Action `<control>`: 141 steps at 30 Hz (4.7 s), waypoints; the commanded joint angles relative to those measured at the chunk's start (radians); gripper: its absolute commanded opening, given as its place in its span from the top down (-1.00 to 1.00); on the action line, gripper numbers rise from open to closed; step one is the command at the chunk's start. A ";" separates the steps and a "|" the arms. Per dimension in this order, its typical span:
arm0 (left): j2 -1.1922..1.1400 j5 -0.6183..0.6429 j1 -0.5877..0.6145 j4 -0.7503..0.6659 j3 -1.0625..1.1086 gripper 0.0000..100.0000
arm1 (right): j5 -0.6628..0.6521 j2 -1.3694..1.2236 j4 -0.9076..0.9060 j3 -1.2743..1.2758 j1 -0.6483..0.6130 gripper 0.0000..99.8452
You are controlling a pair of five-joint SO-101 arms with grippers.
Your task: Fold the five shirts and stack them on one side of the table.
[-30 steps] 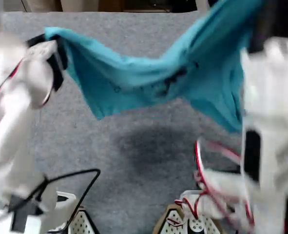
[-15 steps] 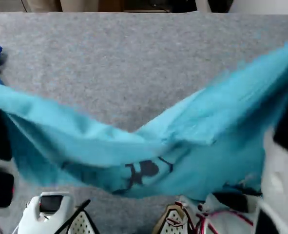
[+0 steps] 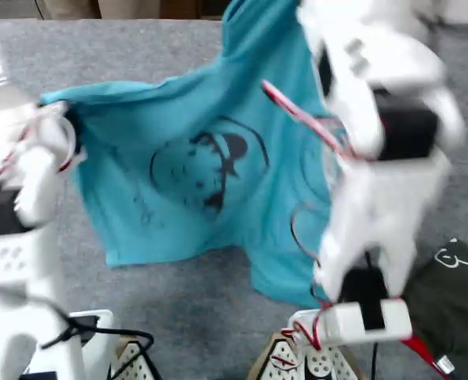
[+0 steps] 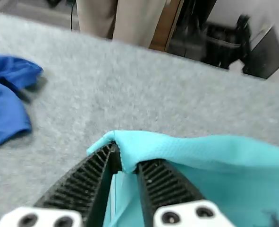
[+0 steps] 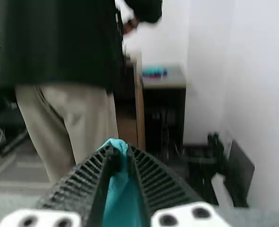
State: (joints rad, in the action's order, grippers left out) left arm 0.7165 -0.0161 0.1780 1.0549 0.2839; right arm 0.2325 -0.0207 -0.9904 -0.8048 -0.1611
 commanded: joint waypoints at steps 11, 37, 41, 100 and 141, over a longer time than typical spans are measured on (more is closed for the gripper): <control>-0.642 0.058 0.084 -0.953 0.183 0.96 | 0.003 -0.484 0.457 0.048 0.047 0.99; -0.415 -0.172 -0.023 -0.400 0.384 0.96 | -0.315 -0.524 -0.795 -0.298 0.051 0.99; -0.262 -0.213 -0.017 -0.437 0.569 0.96 | -0.334 -0.499 -0.798 -0.269 0.113 0.99; -0.127 -0.445 -0.031 -0.305 0.901 0.89 | -0.542 0.275 -0.358 1.351 0.285 0.99; 0.191 -0.305 0.034 -0.040 0.618 0.96 | -0.453 0.220 -0.321 1.176 0.045 0.99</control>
State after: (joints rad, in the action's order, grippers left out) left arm 0.8838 -0.4074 0.2025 1.0702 0.9574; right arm -0.2478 0.2816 -1.3771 0.4273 -0.0813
